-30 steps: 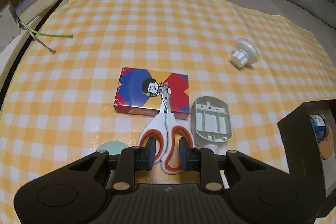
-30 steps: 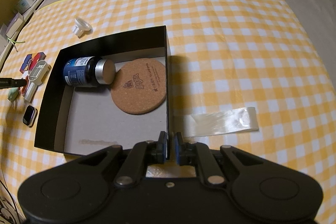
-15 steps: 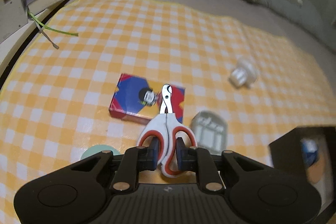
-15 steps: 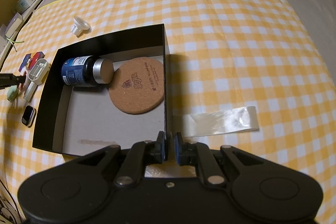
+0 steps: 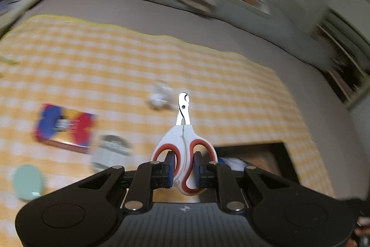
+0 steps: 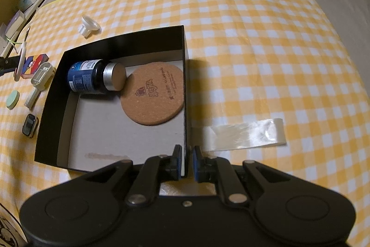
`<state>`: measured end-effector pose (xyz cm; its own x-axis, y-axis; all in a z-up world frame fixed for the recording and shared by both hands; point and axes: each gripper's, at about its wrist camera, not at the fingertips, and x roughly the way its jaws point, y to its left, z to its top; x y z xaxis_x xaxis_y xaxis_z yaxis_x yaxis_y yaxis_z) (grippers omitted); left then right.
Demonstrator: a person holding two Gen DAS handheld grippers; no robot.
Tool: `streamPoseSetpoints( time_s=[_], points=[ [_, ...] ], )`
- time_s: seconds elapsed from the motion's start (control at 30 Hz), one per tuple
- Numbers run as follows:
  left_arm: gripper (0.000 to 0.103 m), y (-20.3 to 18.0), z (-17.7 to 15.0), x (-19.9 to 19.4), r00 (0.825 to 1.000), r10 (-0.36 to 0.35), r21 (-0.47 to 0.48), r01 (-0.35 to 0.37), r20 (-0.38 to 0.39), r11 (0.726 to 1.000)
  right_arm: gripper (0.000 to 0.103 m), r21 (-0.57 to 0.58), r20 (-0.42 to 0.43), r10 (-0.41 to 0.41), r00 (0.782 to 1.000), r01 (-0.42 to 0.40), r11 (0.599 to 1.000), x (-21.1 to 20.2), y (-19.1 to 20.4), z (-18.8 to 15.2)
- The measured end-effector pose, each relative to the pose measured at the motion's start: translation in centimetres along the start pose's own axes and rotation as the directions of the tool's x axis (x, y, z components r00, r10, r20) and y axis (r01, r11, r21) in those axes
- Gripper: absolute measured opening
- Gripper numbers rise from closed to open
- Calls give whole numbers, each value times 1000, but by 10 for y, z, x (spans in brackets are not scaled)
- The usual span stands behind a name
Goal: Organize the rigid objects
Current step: 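Carry the scissors with the left tool and release them onto the coaster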
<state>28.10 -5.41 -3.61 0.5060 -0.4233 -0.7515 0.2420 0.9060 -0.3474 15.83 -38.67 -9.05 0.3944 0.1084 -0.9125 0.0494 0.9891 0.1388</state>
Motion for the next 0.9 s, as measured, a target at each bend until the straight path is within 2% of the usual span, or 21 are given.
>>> streamPoseSetpoints(
  time_s=[0.1,0.23,0.37,0.57,0.73,0.9],
  points=[
    [18,-35,-9,6,997,-70,72,72,-35,995,10,-1,0,0,1000,0,1000,1,1,1],
    [18,-81,-30,27,984,-147,129,160,-105,979,10,-2,0,1,1000,-1,1000,2,1,1],
    [18,-116,-49,53,970,-173,166,202,-171,965,10,-4,-1,3,1000,-3,1000,3,0,1],
    [18,-142,-55,92,962,-157,136,190,-223,972,10,-7,-3,3,1000,-3,1000,4,-1,2],
    [18,-146,-58,117,968,-101,134,134,-231,982,10,-14,-6,1,1000,-1,1000,4,0,3],
    [18,-158,-58,133,969,-67,232,124,-238,965,10,-14,-8,1,1000,-2,1000,4,0,3]
  ],
)
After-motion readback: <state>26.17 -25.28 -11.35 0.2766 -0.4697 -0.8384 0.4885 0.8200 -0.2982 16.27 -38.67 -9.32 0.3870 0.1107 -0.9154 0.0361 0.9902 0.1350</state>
